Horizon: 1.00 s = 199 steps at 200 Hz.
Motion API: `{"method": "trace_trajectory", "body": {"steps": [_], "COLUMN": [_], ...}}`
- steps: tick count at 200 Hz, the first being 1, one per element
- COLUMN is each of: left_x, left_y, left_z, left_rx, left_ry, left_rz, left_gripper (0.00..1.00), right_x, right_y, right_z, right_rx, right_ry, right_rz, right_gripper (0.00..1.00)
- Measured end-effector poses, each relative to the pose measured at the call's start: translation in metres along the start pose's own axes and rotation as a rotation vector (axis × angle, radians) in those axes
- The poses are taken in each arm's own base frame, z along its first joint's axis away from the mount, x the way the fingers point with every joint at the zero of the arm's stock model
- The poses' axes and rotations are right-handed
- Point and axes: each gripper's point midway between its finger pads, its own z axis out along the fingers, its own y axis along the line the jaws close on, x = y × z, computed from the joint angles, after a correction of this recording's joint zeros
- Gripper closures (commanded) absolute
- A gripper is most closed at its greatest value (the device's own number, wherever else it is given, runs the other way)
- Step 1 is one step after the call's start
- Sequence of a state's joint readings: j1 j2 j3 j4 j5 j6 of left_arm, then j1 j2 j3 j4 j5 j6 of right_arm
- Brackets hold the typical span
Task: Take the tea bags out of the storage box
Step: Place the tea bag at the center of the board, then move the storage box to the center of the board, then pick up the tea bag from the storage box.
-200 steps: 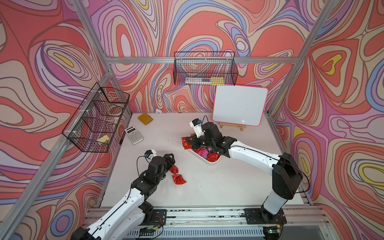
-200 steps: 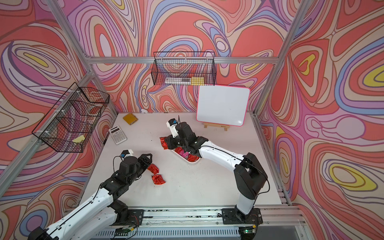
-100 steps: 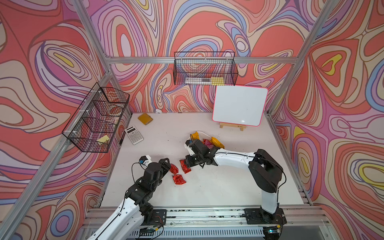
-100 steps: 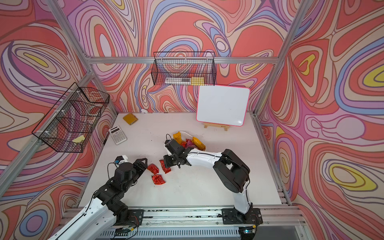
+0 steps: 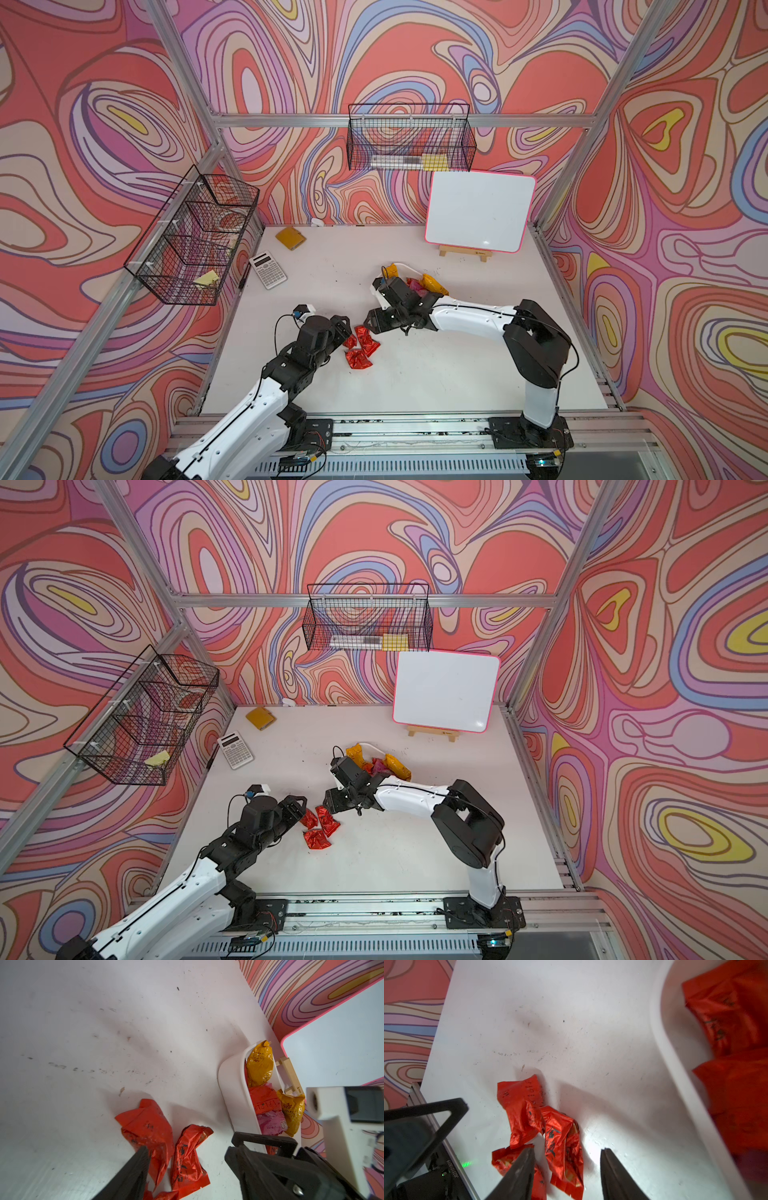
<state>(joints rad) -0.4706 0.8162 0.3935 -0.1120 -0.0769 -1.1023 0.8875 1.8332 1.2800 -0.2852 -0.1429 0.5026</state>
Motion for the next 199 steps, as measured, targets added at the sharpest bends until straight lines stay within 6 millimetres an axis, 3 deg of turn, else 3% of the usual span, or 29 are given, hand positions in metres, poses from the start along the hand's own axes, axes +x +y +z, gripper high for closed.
{"method": "trace_trajectory", "body": {"steps": [34, 64, 86, 102, 156, 199], "left_x": [0.002, 0.002, 0.005, 0.009, 0.019, 0.018], "left_y": [-0.038, -0.076, -0.093, -0.095, -0.084, -0.088], "left_z": [0.02, 0.041, 0.057, 0.068, 0.094, 0.108], "left_rx": [0.093, 0.19, 0.245, 0.25, 0.211, 0.216], "left_ry": [0.065, 0.12, 0.147, 0.166, 0.194, 0.193], "left_rz": [0.027, 0.026, 0.005, -0.013, -0.073, -0.092], "left_gripper": [0.33, 0.36, 0.38, 0.39, 0.44, 0.49], "right_x": [-0.047, -0.073, -0.077, -0.079, -0.073, -0.064], "right_y": [0.001, -0.035, -0.074, -0.09, -0.109, -0.12], "right_z": [-0.06, -0.082, -0.079, -0.07, -0.039, -0.025], "right_rx": [0.041, 0.117, 0.191, 0.223, 0.261, 0.298], "right_ry": [-0.206, -0.285, -0.254, -0.22, -0.129, -0.079], "right_rz": [-0.048, -0.023, 0.016, 0.043, 0.129, 0.175], "right_gripper": [0.45, 0.42, 0.4, 0.4, 0.38, 0.38]}}
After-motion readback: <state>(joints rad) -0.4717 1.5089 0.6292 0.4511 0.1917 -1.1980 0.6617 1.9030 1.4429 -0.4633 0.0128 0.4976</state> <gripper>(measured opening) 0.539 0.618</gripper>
